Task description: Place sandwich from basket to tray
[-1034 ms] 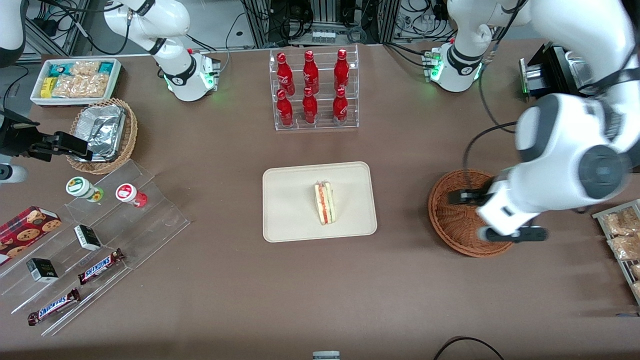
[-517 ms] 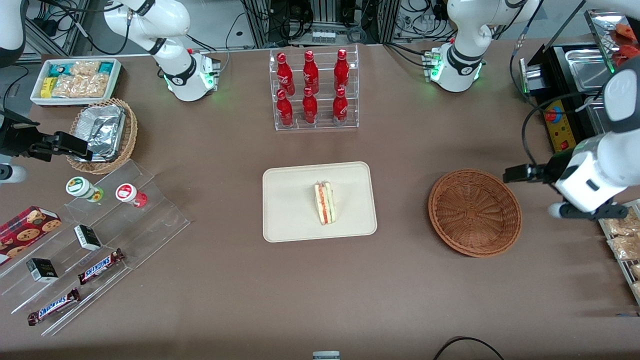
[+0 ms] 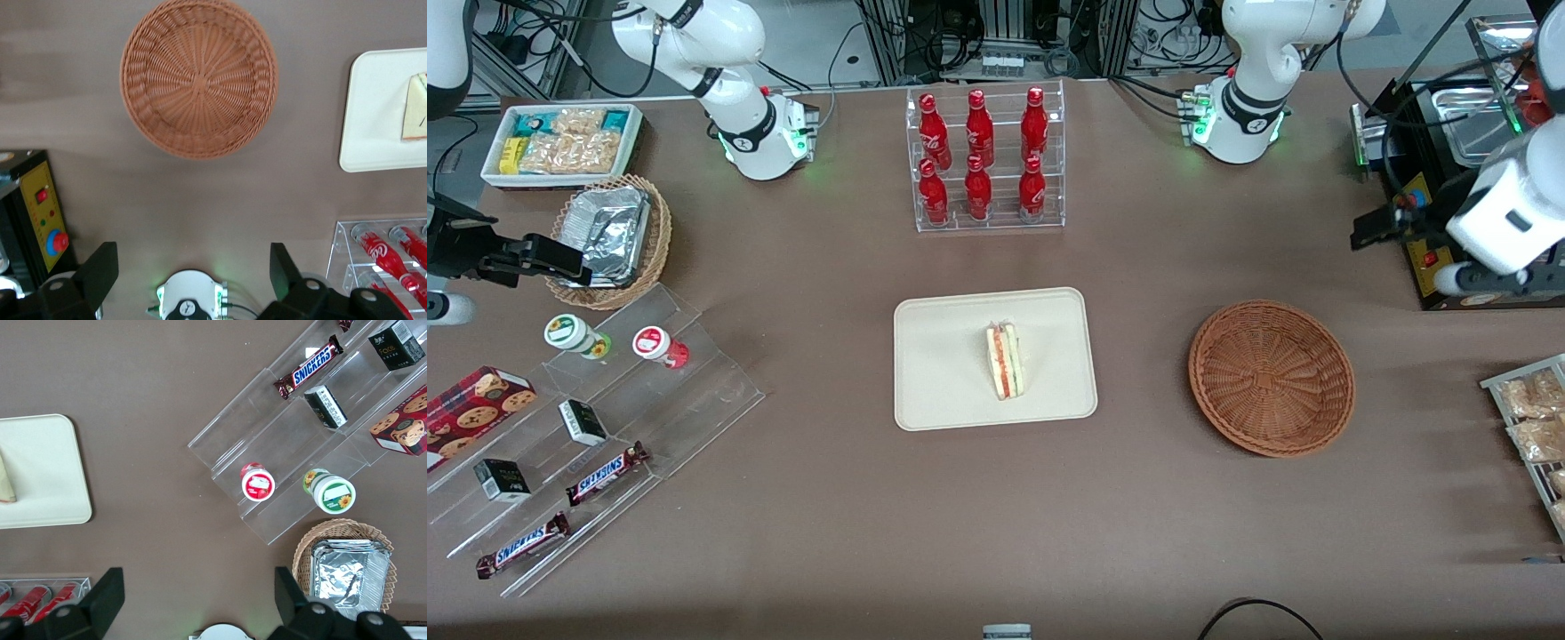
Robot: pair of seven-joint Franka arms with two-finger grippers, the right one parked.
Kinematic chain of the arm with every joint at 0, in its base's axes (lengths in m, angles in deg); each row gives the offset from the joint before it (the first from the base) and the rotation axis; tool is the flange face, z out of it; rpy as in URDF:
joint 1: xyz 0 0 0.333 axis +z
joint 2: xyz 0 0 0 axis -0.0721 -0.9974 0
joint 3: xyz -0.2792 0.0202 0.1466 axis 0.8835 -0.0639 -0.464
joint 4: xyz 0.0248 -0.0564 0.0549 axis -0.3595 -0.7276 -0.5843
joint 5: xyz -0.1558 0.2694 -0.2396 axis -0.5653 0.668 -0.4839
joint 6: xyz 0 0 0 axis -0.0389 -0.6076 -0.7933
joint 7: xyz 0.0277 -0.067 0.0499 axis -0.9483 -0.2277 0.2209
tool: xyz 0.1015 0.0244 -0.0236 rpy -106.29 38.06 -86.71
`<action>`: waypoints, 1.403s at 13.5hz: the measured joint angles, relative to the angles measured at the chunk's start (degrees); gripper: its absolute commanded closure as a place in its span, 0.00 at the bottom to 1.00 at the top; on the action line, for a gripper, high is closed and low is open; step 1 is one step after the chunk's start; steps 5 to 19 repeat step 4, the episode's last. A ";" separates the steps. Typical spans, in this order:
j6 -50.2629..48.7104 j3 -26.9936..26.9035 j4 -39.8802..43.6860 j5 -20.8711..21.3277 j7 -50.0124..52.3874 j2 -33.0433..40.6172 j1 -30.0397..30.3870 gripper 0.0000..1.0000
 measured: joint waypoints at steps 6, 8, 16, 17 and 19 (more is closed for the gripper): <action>-0.79 0.01 -3.93 0.48 0.00 3.57 1.02 0.00; -0.79 0.01 -3.93 0.48 0.00 3.57 1.02 0.00; -0.79 0.01 -3.93 0.48 0.00 3.57 1.02 0.00; -0.79 0.01 -3.93 0.48 0.00 3.57 1.02 0.00; -0.79 0.01 -3.93 0.48 0.00 3.57 1.02 0.00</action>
